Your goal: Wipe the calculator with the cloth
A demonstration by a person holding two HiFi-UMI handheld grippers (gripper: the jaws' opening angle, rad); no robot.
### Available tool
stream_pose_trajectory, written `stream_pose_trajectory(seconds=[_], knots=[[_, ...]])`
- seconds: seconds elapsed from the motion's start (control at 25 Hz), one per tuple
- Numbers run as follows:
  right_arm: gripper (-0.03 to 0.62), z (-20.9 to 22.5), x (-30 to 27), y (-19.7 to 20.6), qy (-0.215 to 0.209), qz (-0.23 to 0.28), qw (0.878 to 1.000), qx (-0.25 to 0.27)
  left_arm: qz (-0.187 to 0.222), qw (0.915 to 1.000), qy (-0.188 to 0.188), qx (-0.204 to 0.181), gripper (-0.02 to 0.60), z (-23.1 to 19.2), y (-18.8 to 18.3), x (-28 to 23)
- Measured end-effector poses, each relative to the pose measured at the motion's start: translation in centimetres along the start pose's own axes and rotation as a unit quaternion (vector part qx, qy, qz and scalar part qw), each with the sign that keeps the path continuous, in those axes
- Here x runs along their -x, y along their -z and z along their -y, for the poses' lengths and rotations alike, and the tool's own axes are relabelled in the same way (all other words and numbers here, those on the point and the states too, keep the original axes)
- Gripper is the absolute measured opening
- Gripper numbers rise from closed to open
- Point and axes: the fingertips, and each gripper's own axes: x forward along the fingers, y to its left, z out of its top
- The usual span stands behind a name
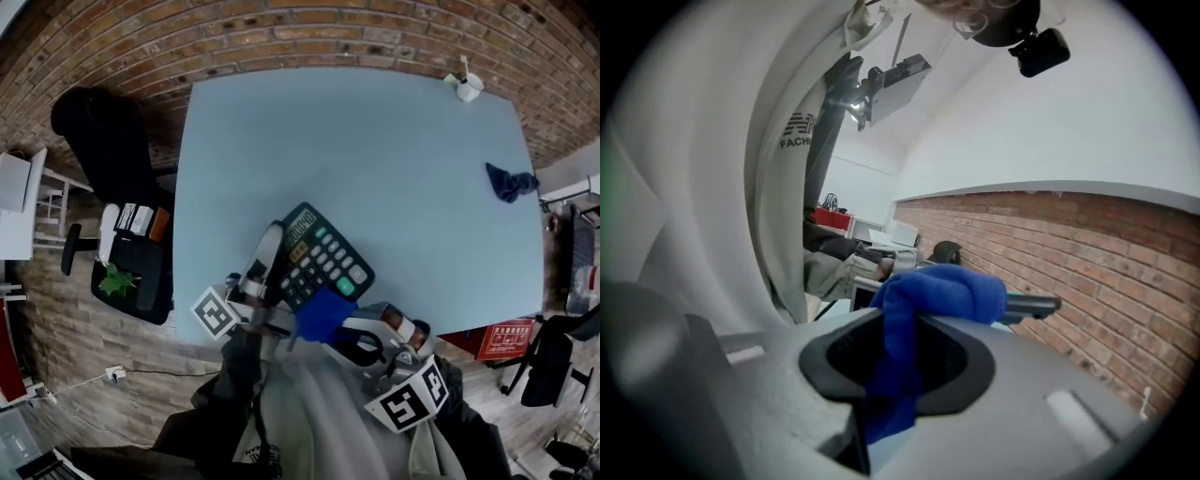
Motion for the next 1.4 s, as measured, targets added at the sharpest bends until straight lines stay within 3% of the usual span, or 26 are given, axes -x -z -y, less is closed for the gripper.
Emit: stream_pose_trajectory(seconds=[0.32, 0.44, 0.6, 0.72, 0.92, 1.08, 1.32, 1.4], knots=[[0.094, 7.2, 2.9, 1.2, 0.158, 0.03, 0.986, -0.034, 0.003, 0.9999, -0.013, -0.008, 0.041, -0.6, -0.3, 0.7], [0.094, 7.3, 4.0, -1.1, 0.192, 0.034, 0.981, 0.014, 0.007, 0.9998, -0.013, -0.014, 0.04, -0.6, -0.6, 0.9], [0.094, 7.1, 3.9, -3.1, 0.226, 0.004, 0.965, 0.132, 0.007, 0.9983, -0.029, -0.05, 0.038, -0.8, -1.4, 1.3], [0.094, 7.1, 3.0, -2.7, 0.215, -0.012, 0.965, 0.147, -0.015, 0.9946, -0.043, -0.093, 0.041, -0.8, -0.6, 1.3], [0.094, 5.2, -0.9, -0.8, 0.154, -0.082, 0.969, 0.176, -0.041, 0.9907, -0.052, -0.118, 0.044, -0.9, 1.1, 1.0], [0.094, 3.6, -4.2, -0.6, 0.114, -0.096, 0.967, 0.206, -0.082, 0.9797, -0.08, -0.164, 0.046, -1.9, 2.4, 1.4], [0.094, 9.6, -2.2, 3.8, 0.184, -0.152, 0.961, 0.138, -0.086, 0.9749, -0.101, -0.179, 0.051, -2.9, 1.3, 2.3], [0.094, 10.2, -2.0, 4.7, 0.188, -0.17, 0.956, 0.145, -0.092, 0.9727, -0.107, -0.184, 0.051, -3.1, 1.4, 2.4]])
